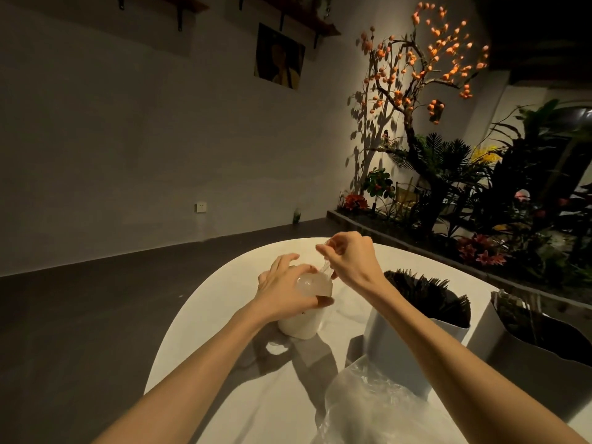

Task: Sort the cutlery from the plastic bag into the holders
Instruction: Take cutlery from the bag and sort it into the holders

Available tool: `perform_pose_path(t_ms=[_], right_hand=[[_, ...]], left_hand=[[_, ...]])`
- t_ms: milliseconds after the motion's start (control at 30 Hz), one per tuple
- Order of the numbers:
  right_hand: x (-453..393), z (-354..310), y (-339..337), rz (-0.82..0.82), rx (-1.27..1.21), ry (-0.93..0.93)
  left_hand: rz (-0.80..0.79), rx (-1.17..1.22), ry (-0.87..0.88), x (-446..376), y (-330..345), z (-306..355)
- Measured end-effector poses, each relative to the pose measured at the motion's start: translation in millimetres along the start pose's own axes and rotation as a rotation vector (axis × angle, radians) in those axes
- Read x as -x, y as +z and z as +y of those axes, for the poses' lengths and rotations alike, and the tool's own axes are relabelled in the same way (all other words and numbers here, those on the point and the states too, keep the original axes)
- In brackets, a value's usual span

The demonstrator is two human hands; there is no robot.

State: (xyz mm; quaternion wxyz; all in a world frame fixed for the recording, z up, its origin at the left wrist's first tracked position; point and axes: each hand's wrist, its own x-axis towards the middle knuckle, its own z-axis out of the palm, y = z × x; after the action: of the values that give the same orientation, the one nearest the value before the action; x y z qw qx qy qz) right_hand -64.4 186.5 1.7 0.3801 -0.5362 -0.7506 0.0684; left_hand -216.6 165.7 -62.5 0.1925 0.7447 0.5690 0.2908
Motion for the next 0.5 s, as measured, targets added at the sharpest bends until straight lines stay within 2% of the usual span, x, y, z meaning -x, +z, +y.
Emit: perform_pose_path(t_ms=[100,267,367,500], right_hand=[[-1.5,7.8,4.1,-0.015,0.069,-0.016],[-3.1,8.5,1.5,-0.044,0.039,0.021],[0.8,12.9,6.2,-0.132,0.113,-0.013],[7.4,24.0,22.6,-0.282,0.330,-0.071]], left_hand=[[-0.050,0.145,-0.001,-2.4,3.9,-3.6],[-0.055,0.269,0.023,-4.3,1.6,-12.1],[-0.039,0.291,0.033,-6.3,4.5,-17.4],[-0.036,0.277,0.037,-8.2,7.9,-21.1]])
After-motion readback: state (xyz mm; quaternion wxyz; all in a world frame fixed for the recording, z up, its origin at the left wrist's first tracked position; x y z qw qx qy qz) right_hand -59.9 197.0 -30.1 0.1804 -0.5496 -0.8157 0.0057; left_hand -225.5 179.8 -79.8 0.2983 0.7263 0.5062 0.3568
